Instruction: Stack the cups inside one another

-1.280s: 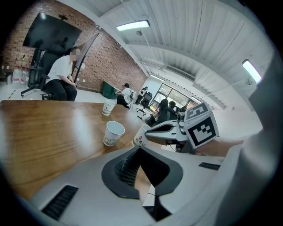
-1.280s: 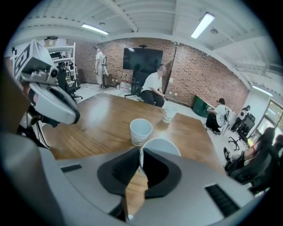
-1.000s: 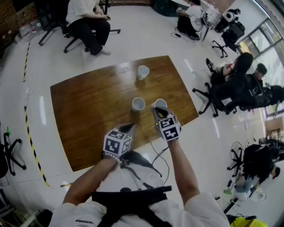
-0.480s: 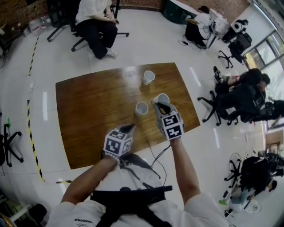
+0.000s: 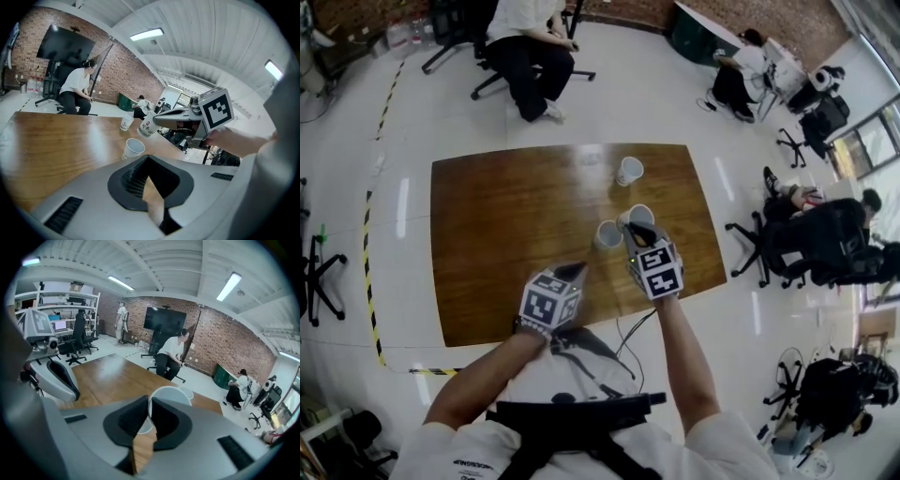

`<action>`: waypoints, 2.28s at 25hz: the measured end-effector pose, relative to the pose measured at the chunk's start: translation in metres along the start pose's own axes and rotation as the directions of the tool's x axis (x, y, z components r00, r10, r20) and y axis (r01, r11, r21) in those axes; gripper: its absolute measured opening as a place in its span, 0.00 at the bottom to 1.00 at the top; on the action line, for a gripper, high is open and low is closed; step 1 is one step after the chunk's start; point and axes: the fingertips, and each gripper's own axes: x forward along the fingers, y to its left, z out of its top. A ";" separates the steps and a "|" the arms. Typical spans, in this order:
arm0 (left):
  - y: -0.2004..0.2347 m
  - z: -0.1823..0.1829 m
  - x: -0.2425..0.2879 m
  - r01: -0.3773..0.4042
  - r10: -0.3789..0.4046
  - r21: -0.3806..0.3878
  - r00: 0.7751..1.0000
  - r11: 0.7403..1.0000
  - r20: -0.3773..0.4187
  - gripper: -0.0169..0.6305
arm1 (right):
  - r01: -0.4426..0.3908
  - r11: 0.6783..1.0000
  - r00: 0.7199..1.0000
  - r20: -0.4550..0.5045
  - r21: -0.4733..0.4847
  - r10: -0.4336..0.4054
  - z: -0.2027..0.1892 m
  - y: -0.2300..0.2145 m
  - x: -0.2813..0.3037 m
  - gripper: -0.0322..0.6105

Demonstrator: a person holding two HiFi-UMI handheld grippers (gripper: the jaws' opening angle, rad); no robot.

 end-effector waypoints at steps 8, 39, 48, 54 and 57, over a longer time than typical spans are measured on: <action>0.009 -0.003 -0.004 -0.023 0.023 -0.021 1.000 1.000 0.004 0.02 | -0.047 0.999 0.999 -0.021 -0.010 0.047 -0.007 0.017 0.015 0.10; 0.031 -0.008 -0.021 -0.085 0.086 -0.060 0.996 0.995 0.019 0.02 | -0.149 0.987 0.975 -0.173 -0.055 0.137 -0.062 0.058 0.069 0.10; 0.037 -0.007 -0.024 -0.099 0.102 -0.079 0.994 0.992 0.031 0.02 | -0.163 0.985 0.967 -0.208 -0.063 0.147 -0.070 0.061 0.081 0.13; 0.039 -0.009 -0.028 -0.103 0.106 -0.082 0.994 0.991 0.032 0.02 | -0.156 0.985 0.968 -0.208 -0.075 0.137 -0.071 0.065 0.082 0.14; 0.042 -0.009 -0.027 -0.100 0.102 -0.081 0.994 0.992 0.031 0.02 | -0.144 0.987 0.974 -0.187 -0.067 0.129 -0.064 0.064 0.079 0.15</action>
